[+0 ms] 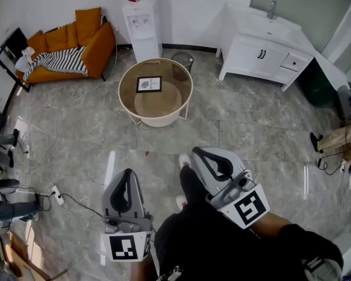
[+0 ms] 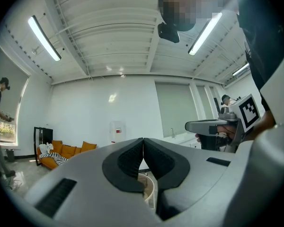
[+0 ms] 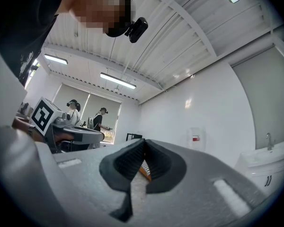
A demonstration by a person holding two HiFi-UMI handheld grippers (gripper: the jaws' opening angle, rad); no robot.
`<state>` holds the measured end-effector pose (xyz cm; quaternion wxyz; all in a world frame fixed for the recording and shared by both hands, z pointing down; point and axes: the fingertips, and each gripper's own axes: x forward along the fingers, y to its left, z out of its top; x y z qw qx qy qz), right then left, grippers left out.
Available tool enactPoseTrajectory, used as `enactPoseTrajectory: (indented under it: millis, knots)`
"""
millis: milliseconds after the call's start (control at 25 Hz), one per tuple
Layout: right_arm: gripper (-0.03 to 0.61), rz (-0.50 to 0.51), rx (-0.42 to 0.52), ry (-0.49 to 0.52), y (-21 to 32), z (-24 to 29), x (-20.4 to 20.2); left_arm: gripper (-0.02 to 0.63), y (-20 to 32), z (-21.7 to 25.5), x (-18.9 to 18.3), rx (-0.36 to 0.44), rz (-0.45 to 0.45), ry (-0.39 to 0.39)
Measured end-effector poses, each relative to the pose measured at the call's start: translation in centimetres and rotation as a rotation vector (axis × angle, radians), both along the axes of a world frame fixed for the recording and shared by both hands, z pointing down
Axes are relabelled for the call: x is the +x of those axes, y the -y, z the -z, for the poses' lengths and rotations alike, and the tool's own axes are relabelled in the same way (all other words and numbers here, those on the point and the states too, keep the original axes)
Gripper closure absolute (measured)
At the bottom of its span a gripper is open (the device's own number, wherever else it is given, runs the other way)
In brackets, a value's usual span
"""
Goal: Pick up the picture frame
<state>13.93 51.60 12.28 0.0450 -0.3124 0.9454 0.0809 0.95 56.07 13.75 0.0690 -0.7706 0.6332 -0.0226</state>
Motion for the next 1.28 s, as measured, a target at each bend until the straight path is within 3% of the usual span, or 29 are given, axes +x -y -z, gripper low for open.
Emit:
enactPoseTrajectory:
  millis: [480, 800, 1280]
  knots:
    - [0.581, 0.008, -0.022, 0.009, 4.2, -1.1, -2.2, 0.6, 3.8, -0.2, -1.7, 0.007, -0.016, 0.009]
    - [0.581, 0.04, -0.015, 0.018, 8.3, -0.8, -4.8, 0.601, 7.3, -0.6, -4.4, -0.014, 0.025, 0.016]
    - [0.58, 0.036, -0.017, 0.025, 18.3, 0.4, -6.2, 0.6, 16.8, 1.3, -6.1, 0.004, 0.036, 0.011]
